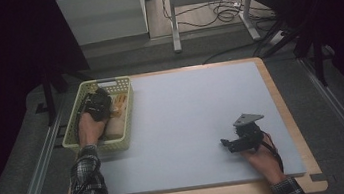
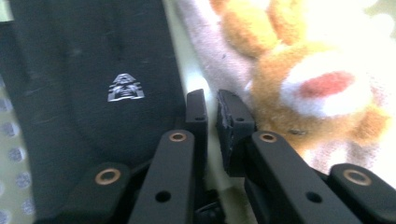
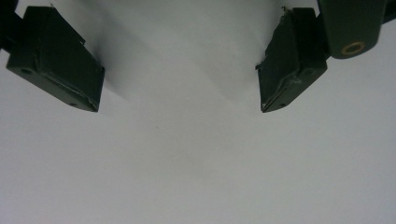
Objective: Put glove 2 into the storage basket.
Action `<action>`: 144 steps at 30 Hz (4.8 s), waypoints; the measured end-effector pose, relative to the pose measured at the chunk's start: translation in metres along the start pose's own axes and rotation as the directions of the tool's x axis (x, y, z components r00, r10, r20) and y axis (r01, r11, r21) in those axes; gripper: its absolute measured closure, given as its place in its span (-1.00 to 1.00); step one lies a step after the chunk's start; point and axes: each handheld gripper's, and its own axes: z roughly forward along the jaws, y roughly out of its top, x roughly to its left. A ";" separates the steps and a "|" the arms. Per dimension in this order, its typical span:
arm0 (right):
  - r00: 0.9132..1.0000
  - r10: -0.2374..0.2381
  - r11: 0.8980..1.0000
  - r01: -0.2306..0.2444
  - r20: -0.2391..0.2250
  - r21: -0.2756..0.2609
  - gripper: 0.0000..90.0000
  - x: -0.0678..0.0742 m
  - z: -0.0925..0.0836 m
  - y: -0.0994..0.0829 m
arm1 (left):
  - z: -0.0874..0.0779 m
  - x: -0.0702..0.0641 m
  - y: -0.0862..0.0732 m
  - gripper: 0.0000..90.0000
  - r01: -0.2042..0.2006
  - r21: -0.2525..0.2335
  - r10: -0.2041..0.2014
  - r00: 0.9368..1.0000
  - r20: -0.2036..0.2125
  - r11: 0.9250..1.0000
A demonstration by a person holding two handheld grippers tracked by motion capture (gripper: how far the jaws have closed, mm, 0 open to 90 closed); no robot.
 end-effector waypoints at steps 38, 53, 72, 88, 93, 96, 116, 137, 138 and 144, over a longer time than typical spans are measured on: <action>1.000 0.001 1.000 -0.001 -0.001 -0.001 -0.69 0.000 0.000 0.000 | -0.040 0.022 -0.009 0.23 0.089 -0.111 -0.091 0.996 -0.011 0.990; 1.000 0.000 1.000 0.000 0.000 -0.001 -0.69 0.000 0.000 0.000 | -0.064 0.023 -0.021 -0.14 0.075 -0.196 -0.072 0.997 0.022 0.978; 1.000 -0.001 1.000 0.001 0.000 0.001 -0.69 0.000 0.000 0.000 | -0.078 0.010 -0.034 -0.53 0.050 -0.270 -0.029 0.996 0.082 0.962; 1.000 -0.001 1.000 0.001 0.002 0.001 -0.69 0.000 0.000 0.000 | -0.084 -0.012 -0.045 -0.73 -0.007 -0.313 0.048 0.991 0.121 0.950; 1.000 -0.002 1.000 0.002 0.002 0.001 -0.69 0.000 0.000 0.000 | -0.085 -0.019 -0.048 -0.77 -0.019 -0.329 0.065 0.989 0.131 0.944; 1.000 -0.002 1.000 0.002 0.002 0.001 -0.69 0.000 0.000 0.000 | -0.086 -0.024 -0.049 -0.80 -0.027 -0.340 0.077 0.988 0.136 0.940; 1.000 -0.001 1.000 0.001 0.002 0.001 -0.69 0.000 0.000 0.000 | -0.084 -0.061 -0.057 -0.90 -0.098 -0.375 0.173 0.970 0.171 0.922; 1.000 -0.002 1.000 0.002 0.003 0.001 -0.69 0.001 0.000 0.000 | -0.077 -0.109 -0.059 -0.94 -0.182 -0.413 0.284 0.938 0.200 0.892; 1.000 -0.002 1.000 0.002 0.003 0.001 -0.69 0.001 0.000 0.000 | -0.077 -0.112 -0.059 -0.94 -0.184 -0.414 0.287 0.936 0.204 0.892; 1.000 -0.001 1.000 0.001 0.003 0.001 -0.69 0.001 0.000 0.000 | -0.076 -0.126 -0.060 -0.94 -0.212 -0.421 0.323 0.922 0.212 0.882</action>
